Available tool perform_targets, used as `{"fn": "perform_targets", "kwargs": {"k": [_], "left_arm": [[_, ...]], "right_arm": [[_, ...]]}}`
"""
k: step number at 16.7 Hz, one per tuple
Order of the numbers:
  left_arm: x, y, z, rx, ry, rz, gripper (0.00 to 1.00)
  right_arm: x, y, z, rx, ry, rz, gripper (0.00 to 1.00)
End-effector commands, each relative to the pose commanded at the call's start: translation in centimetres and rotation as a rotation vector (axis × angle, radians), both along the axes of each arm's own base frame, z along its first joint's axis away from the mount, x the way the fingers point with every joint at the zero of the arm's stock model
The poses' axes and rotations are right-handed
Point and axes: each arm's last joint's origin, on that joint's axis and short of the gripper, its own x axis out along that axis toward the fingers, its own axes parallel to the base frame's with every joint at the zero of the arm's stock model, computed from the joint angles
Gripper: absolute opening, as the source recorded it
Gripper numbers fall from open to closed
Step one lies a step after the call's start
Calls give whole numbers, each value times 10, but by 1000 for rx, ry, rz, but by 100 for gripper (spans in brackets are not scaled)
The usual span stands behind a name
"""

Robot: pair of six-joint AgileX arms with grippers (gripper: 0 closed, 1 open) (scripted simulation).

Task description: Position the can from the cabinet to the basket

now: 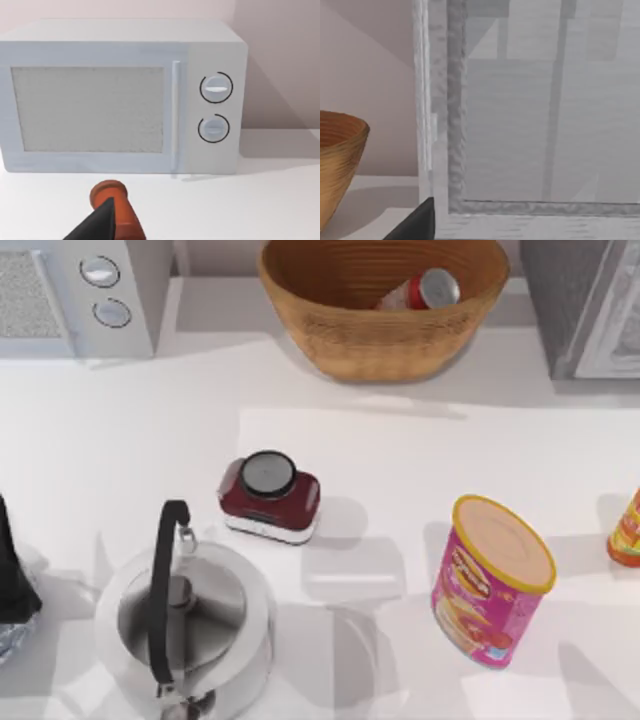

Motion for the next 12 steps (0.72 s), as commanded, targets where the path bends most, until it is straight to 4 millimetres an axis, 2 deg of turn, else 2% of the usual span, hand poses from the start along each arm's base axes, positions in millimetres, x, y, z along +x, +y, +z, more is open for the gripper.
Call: {"fn": "perform_targets", "kwargs": {"k": [4,7,10,12], "left_arm": [[0,0,0,0,0,0,100],[0,0,0,0,0,0,100],[0,0,0,0,0,0,100],[0,0,0,0,0,0,100]], "right_arm": [[27,-45,9,-7,22,-3,100],[39,-89,-1,7,54,-1,100],[39,-131,-19,22,72,3,100],[34,-151,-29,23,73,5,100]]}}
